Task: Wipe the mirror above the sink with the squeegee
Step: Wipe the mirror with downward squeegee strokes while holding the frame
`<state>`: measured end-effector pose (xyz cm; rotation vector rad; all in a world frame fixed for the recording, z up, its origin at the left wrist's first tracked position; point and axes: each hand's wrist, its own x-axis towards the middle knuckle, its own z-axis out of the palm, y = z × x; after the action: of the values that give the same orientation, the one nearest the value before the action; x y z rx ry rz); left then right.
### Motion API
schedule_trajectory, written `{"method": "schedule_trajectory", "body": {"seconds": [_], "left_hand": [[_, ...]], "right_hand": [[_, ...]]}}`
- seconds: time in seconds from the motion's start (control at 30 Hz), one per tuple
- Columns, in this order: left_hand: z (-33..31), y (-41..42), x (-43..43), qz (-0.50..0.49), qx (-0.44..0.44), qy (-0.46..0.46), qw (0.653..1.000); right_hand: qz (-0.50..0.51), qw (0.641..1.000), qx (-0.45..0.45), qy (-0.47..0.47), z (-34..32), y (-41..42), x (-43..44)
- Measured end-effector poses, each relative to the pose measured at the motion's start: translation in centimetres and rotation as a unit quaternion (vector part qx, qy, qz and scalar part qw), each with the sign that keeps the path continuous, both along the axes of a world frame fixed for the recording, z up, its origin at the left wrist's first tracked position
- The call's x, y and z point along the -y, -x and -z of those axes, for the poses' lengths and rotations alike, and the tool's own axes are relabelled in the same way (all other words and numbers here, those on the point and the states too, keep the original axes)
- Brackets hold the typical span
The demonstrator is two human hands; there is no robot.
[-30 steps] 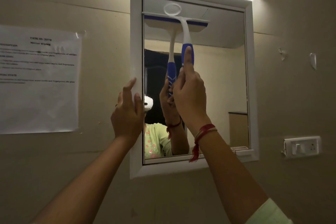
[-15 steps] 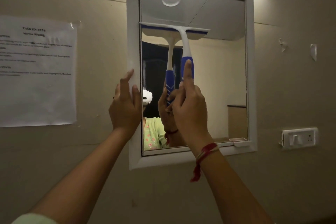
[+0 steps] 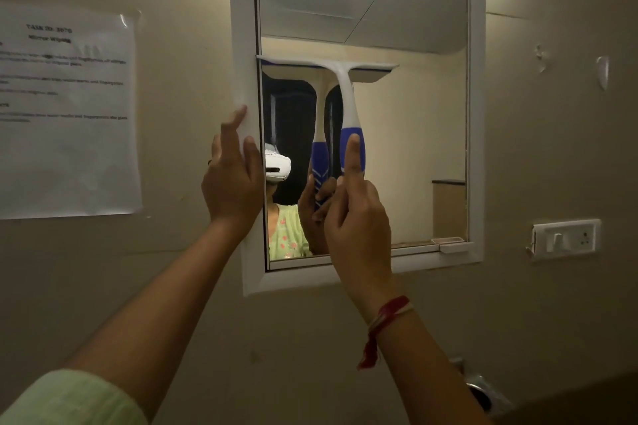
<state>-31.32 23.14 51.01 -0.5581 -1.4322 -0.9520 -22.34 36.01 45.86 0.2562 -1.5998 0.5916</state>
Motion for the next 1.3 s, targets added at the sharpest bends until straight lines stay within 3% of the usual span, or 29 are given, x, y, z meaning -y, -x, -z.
{"method": "schedule_trajectory", "body": {"seconds": [0.57, 1.3], "left_hand": [[0.0, -0.3, -0.3, -0.021, 0.002, -0.017, 1.000], [0.1, 0.5, -0.5, 0.024, -0.020, -0.035, 0.999]], "right_hand": [[-0.021, 0.998, 0.055, 0.000, 6.5, -1.5, 0.1], [-0.042, 0.994, 0.095, 0.027, 12.7, -3.8, 0.9]]}}
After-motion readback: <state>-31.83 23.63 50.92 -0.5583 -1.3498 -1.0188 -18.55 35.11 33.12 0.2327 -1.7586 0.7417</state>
